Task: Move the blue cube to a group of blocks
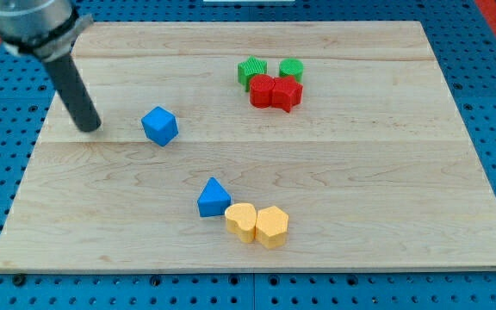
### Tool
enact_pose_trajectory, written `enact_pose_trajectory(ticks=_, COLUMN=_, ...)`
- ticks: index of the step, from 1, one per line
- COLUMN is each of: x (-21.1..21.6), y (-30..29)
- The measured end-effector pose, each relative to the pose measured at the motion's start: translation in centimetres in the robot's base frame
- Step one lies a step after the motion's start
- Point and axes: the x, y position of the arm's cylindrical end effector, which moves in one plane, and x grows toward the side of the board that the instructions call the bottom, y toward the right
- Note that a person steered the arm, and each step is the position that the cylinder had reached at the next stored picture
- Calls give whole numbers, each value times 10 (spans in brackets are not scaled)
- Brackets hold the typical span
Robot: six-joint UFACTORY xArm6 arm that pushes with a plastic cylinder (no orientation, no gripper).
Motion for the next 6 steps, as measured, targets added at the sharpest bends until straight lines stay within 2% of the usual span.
enact_pose_trajectory(ticks=1, x=-2, y=58)
enact_pose_trajectory(ticks=2, x=37, y=135)
enact_pose_trajectory(ticks=4, x=103, y=228)
enact_pose_trajectory(ticks=6, x=111, y=224)
